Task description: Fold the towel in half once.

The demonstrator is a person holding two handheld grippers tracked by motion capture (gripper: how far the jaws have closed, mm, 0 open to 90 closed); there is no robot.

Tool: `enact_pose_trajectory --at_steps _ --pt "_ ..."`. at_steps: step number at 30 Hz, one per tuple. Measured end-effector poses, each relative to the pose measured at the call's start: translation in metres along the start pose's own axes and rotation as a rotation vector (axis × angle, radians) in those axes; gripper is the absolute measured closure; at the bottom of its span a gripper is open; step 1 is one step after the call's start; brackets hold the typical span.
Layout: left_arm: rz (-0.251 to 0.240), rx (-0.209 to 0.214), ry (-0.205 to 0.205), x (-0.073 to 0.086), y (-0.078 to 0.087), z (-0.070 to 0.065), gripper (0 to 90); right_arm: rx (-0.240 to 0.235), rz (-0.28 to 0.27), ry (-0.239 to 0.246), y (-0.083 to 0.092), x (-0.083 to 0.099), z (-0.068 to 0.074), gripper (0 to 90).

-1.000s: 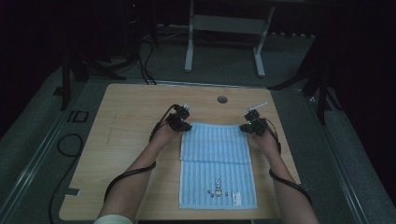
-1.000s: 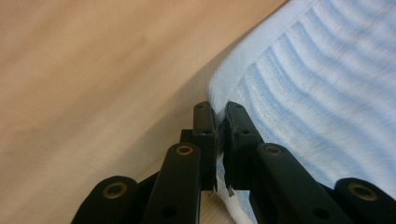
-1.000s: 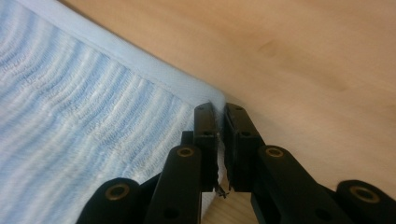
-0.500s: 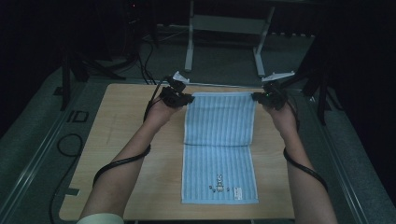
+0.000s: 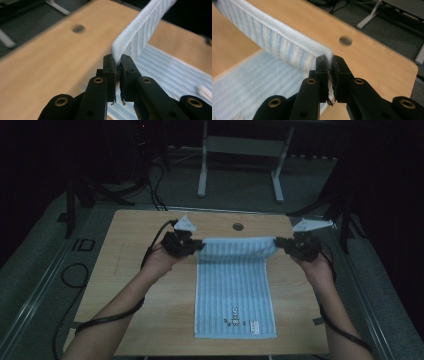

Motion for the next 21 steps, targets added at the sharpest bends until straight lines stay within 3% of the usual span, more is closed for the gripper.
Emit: enact_pose_trajectory --at_steps 1,2,3,4,6,7,8,9,10,12,13,14,17,18,20,21 --pt "0.000 0.000 0.000 0.000 0.000 0.000 83.6 -0.001 0.006 0.013 0.001 0.008 0.008 83.9" --pt "0.003 0.004 -0.003 0.010 -0.001 -0.004 83.6 -0.001 0.006 0.013 0.001 0.008 0.008 83.9" --pt "0.014 0.021 -0.005 0.019 -0.003 -0.007 83.6 -0.033 0.014 0.004 0.001 0.023 0.023 83.9" --pt "0.024 0.034 0.000 0.029 -0.004 -0.010 83.6 -0.032 0.024 0.022 0.001 0.031 0.031 83.9" --pt "0.036 0.054 0.000 0.046 -0.006 -0.016 83.6 -0.062 0.035 0.005 0.000 0.046 0.045 83.9" --pt "0.043 0.060 -0.002 0.054 -0.007 -0.018 83.6 -0.062 0.035 0.005 0.000 0.046 0.045 83.9" --pt "0.059 0.065 -0.012 0.069 -0.009 -0.025 83.6 -0.079 0.048 0.009 0.001 0.060 0.059 83.8" --pt "0.059 0.065 -0.012 0.069 -0.009 -0.025 83.6 -0.079 0.048 0.009 0.001 0.060 0.059 83.8" --pt "0.069 0.072 -0.020 0.082 -0.009 -0.031 83.6 -0.109 0.043 -0.018 0.003 0.075 0.071 83.9" --pt "0.081 0.086 -0.016 0.088 -0.009 -0.033 83.6 -0.116 0.039 -0.026 0.005 0.080 0.074 83.9" --pt "0.081 0.093 -0.008 0.094 -0.009 -0.035 83.6 -0.146 0.039 -0.044 0.007 0.091 0.084 83.9" --pt "0.091 0.116 0.021 0.100 -0.010 -0.037 83.6 -0.152 0.038 -0.049 0.007 0.094 0.086 83.8" --pt "0.084 0.100 0.022 0.108 -0.010 -0.040 83.6 -0.169 0.038 -0.055 0.011 0.099 0.093 83.9" --pt "0.084 0.116 0.015 0.117 -0.007 -0.046 83.6 -0.180 0.027 -0.055 0.020 0.101 0.103 83.9" --pt "0.082 0.133 0.018 0.123 -0.004 -0.050 83.5 -0.177 0.019 -0.038 0.027 0.103 0.107 83.8" --pt "0.103 0.166 0.006 0.135 0.002 -0.062 83.4 -0.203 -0.018 -0.062 0.044 0.108 0.118 83.8"
Point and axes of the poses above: each handheld gripper's, and its own axes: y roughly backward along the jaws, x roughly out of its underside, z roughly to its left, the point moved 2 cm from there along -y, roughly forward along the jaws, and after that the axes turned 15 degrees about y, right-handed, at the moved point
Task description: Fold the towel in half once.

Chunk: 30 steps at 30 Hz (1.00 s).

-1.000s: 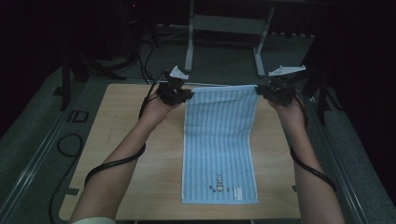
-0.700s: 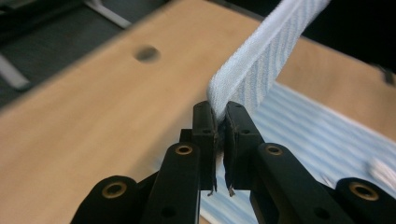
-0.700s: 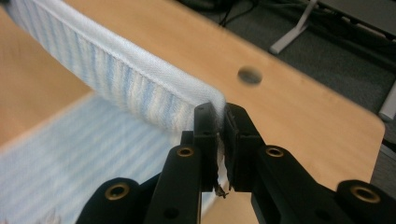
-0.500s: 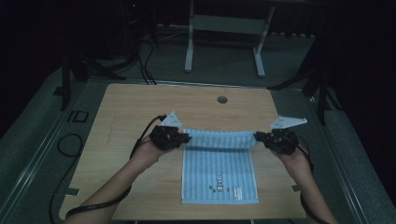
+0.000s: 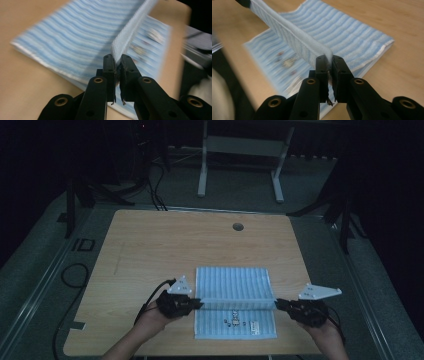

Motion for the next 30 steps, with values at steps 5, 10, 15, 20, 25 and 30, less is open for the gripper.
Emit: enact_pose_trajectory --at_steps 5,10,15,20,25,30 --pt "0.124 0.076 0.008 0.030 0.000 -0.018 59.0 -0.038 0.002 -0.029 0.019 0.029 0.032 66.0" --pt "0.120 0.053 0.044 0.031 0.002 -0.009 50.4 0.007 0.009 -0.093 0.018 0.040 0.021 59.6" --pt "0.094 0.024 0.066 0.019 -0.006 0.008 48.8 -0.006 0.041 -0.072 -0.004 0.032 0.011 58.1" --pt "0.084 -0.013 0.062 0.010 -0.014 0.016 49.5 -0.019 0.051 -0.046 -0.023 0.026 0.002 57.8" --pt "0.075 -0.068 0.074 -0.002 -0.021 0.035 50.1 -0.023 0.073 -0.036 -0.040 0.020 -0.019 57.1" --pt "0.063 -0.088 0.103 -0.007 -0.022 0.049 50.2 -0.005 0.084 -0.040 -0.048 0.016 -0.038 56.1"
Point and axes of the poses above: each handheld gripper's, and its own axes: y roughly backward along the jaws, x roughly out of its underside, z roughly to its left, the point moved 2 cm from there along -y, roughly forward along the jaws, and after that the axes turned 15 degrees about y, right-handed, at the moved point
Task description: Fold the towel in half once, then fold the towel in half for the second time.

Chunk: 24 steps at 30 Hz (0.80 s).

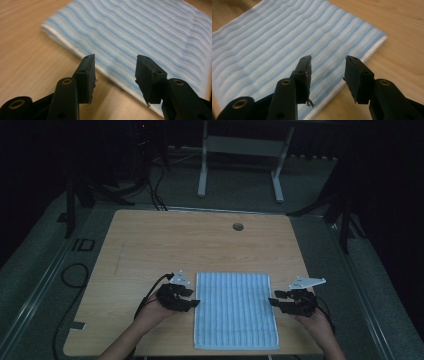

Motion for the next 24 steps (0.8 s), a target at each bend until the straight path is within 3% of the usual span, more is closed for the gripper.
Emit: enact_pose_trajectory --at_steps 8,12,20,21,22,24 --pt "-0.005 -0.013 0.019 -0.017 0.002 0.010 50.1 0.031 0.012 -0.004 -0.010 -0.014 -0.027 55.5" --pt "-0.037 -0.040 0.044 -0.027 0.003 0.015 50.1 0.047 0.013 -0.031 -0.017 -0.023 -0.044 53.7" --pt "-0.010 -0.053 0.105 -0.037 -0.013 0.041 49.6 0.055 0.023 -0.051 -0.029 -0.032 -0.058 53.2" --pt "-0.010 -0.053 0.105 -0.037 -0.013 0.041 47.7 0.055 0.023 -0.051 -0.029 -0.032 -0.058 53.2" --pt "-0.005 -0.086 0.118 -0.043 -0.019 0.046 44.1 0.064 0.030 -0.053 -0.032 -0.035 -0.062 53.2" --pt "0.011 -0.081 0.127 -0.047 -0.024 0.049 36.5 0.070 0.045 -0.058 -0.035 -0.037 -0.068 53.2"
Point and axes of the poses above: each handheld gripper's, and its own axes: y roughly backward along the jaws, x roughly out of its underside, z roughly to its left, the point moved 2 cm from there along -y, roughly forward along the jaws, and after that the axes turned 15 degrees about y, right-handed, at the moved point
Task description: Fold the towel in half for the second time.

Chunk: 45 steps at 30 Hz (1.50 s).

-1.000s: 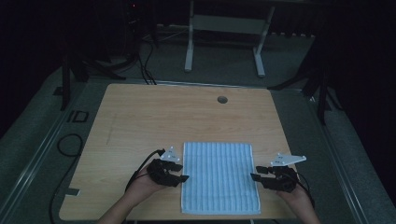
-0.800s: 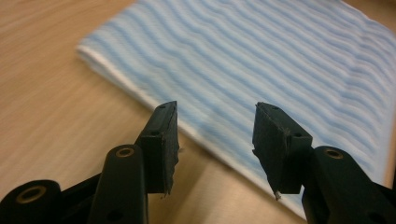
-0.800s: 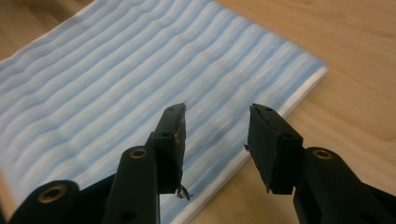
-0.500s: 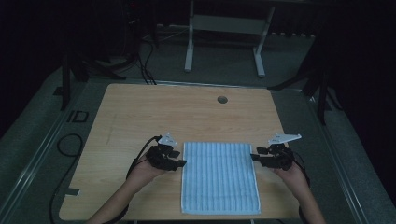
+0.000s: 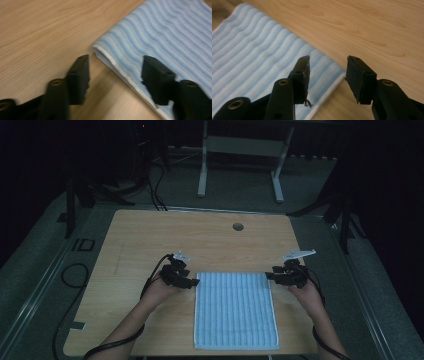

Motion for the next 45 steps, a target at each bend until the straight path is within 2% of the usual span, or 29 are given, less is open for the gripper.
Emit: enact_pose_trajectory --at_steps 1,2,4,6,8,12,13,16,18,20,21,22,23,24,26,27,31,35,37,38,39,40,41,44,45 --pt "0.006 0.008 0.006 -0.003 -0.003 0.001 36.5 0.000 0.000 0.000 0.000 0.000 0.000 53.2" --pt "0.002 -0.015 0.002 -0.010 -0.009 0.004 36.4 -0.004 0.014 -0.011 -0.006 -0.002 -0.006 53.1" --pt "0.005 -0.028 0.003 -0.013 -0.012 0.005 36.3 0.002 0.029 -0.025 -0.012 -0.004 -0.011 53.0" --pt "0.012 -0.029 0.022 -0.021 -0.019 0.011 36.4 -0.012 0.048 -0.043 -0.020 -0.003 -0.016 52.5" --pt "0.027 -0.017 0.041 -0.025 -0.025 0.015 36.4 -0.019 0.073 -0.059 -0.029 -0.001 -0.019 52.0" --pt "0.048 0.005 0.043 -0.027 -0.031 0.020 39.9 -0.050 0.105 -0.072 -0.042 0.005 -0.018 51.3" --pt "0.066 0.010 0.061 -0.027 -0.036 0.021 41.3 -0.053 0.110 -0.072 -0.044 0.007 -0.017 51.7" --pt "0.091 -0.005 0.046 -0.028 -0.044 0.019 43.7 -0.049 0.135 -0.056 -0.048 0.011 -0.015 57.9" --pt "0.090 -0.009 0.032 -0.028 -0.045 0.018 51.1 -0.048 0.140 -0.044 -0.049 0.013 -0.014 65.2" --pt "0.084 0.009 0.020 -0.030 -0.050 0.014 55.7 -0.052 0.153 -0.032 -0.050 0.013 -0.013 75.4" --pt "0.080 0.028 0.031 -0.031 -0.052 0.012 57.5 -0.065 0.152 -0.031 -0.050 0.013 -0.012 79.3" --pt "0.083 0.046 0.033 -0.031 -0.054 0.011 57.6 -0.072 0.150 -0.028 -0.050 0.013 -0.012 82.2" --pt "0.083 0.046 0.033 -0.031 -0.054 0.011 61.8 -0.072 0.150 -0.028 -0.050 0.013 -0.012 82.2" --pt "0.084 0.041 0.004 -0.030 -0.056 0.006 68.4 -0.074 0.147 -0.030 -0.050 0.012 -0.012 85.9" --pt "0.079 0.045 0.003 -0.030 -0.055 0.005 83.0 -0.063 0.143 -0.020 -0.048 0.010 -0.012 87.0" --pt "0.060 0.057 0.010 -0.032 -0.052 0.005 84.8 -0.061 0.141 -0.021 -0.047 0.009 -0.012 87.4" --pt "0.034 0.060 0.019 -0.037 -0.045 0.005 86.0 -0.051 0.116 -0.019 -0.042 0.004 -0.014 87.8" --pt "0.009 0.031 -0.031 -0.049 -0.034 0.004 85.9 -0.021 0.090 -0.015 -0.034 -0.010 -0.019 88.0" --pt "0.003 0.029 -0.036 -0.053 -0.031 0.003 85.8 -0.015 0.086 -0.011 -0.033 -0.013 -0.020 88.0" --pt "-0.014 0.019 -0.043 -0.060 -0.023 0.003 85.8 -0.002 0.076 -0.007 -0.029 -0.021 -0.022 88.0" --pt "-0.021 0.027 -0.043 -0.064 -0.019 0.003 85.7 0.004 0.067 -0.006 -0.027 -0.025 -0.023 88.1" --pt "-0.021 0.027 -0.043 -0.064 -0.019 0.003 85.7 0.004 0.067 -0.006 -0.027 -0.025 -0.023 88.1" --pt "-0.053 0.024 -0.050 -0.072 -0.009 0.003 85.7 0.014 0.046 -0.002 -0.021 -0.033 -0.025 88.0" --pt "-0.071 0.022 -0.062 -0.077 0.000 0.002 85.7 0.018 0.027 0.002 -0.015 -0.039 -0.027 88.0" --pt "-0.077 0.038 -0.076 -0.079 0.009 0.000 85.7 0.022 0.001 0.004 -0.008 -0.044 -0.027 88.0"
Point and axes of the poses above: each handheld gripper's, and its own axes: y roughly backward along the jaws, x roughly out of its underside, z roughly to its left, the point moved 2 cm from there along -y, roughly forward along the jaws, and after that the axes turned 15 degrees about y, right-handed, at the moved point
